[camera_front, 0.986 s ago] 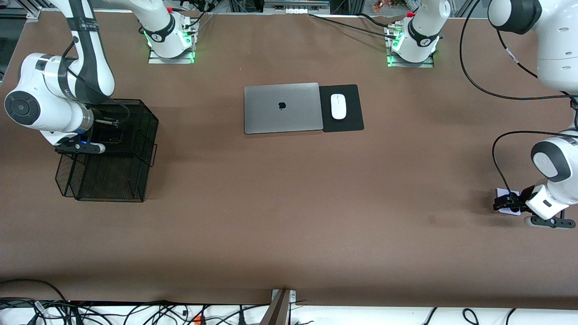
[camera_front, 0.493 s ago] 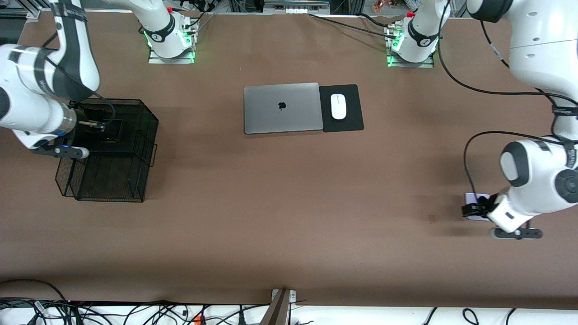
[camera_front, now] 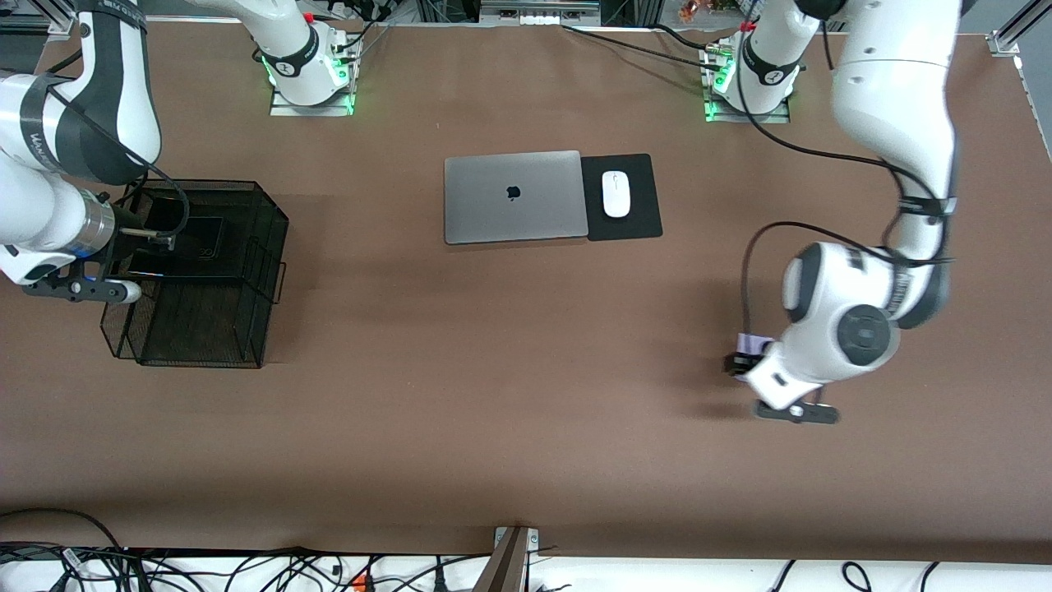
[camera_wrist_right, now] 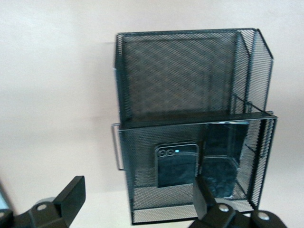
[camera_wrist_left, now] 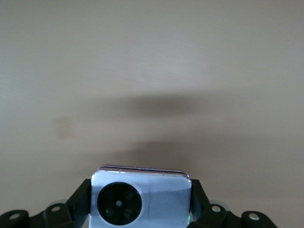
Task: Place phones with both arms
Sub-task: 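Carry the white phone toward the laptop while the right gripper withdraws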
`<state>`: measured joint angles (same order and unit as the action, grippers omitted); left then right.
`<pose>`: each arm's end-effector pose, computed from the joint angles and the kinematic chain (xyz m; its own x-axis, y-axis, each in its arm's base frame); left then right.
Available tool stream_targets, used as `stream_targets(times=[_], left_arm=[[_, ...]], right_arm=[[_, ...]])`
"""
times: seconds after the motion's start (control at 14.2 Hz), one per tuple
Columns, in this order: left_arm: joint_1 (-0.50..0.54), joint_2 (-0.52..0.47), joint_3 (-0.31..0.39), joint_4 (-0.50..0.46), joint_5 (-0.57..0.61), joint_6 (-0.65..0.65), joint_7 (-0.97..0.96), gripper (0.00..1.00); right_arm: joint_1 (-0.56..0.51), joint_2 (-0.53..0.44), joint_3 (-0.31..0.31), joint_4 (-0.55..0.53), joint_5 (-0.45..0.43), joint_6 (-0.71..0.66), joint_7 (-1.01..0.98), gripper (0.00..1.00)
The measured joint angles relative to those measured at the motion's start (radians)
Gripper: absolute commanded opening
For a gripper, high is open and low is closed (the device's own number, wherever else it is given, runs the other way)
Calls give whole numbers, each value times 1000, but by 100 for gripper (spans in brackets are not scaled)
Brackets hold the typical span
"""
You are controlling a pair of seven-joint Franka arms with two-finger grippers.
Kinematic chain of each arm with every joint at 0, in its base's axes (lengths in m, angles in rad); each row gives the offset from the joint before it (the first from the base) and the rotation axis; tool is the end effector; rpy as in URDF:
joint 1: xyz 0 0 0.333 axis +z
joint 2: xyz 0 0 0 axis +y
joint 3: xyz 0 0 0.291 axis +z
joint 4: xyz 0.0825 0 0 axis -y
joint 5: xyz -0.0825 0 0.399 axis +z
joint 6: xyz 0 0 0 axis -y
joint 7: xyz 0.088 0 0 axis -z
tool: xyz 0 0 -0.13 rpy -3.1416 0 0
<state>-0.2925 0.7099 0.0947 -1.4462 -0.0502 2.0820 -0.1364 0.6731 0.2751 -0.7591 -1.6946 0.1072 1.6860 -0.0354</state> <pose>0.6925 -0.1514 0.2138 0.9962 -0.0547 -0.0673 -0.0568 -0.9980 -0.0292 0.6031 -0.0140 0.4034 0.9750 -0.0814 -0.2066 -0.0662 -0.9947 0.0791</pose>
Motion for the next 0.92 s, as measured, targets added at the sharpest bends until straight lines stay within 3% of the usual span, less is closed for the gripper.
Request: stream_targets(times=[0.21, 0.42, 0.92], left_arm=[[-117, 27, -3, 0, 0, 0, -177, 11], [-220, 67, -3, 25, 0, 6, -349, 11], [-365, 183, -3, 220, -10, 15, -543, 8]], right_arm=[[2, 65, 1, 114, 56, -77, -17, 100], [2, 85, 1, 163, 60, -90, -28, 100], [1, 85, 0, 222, 97, -136, -33, 100]])
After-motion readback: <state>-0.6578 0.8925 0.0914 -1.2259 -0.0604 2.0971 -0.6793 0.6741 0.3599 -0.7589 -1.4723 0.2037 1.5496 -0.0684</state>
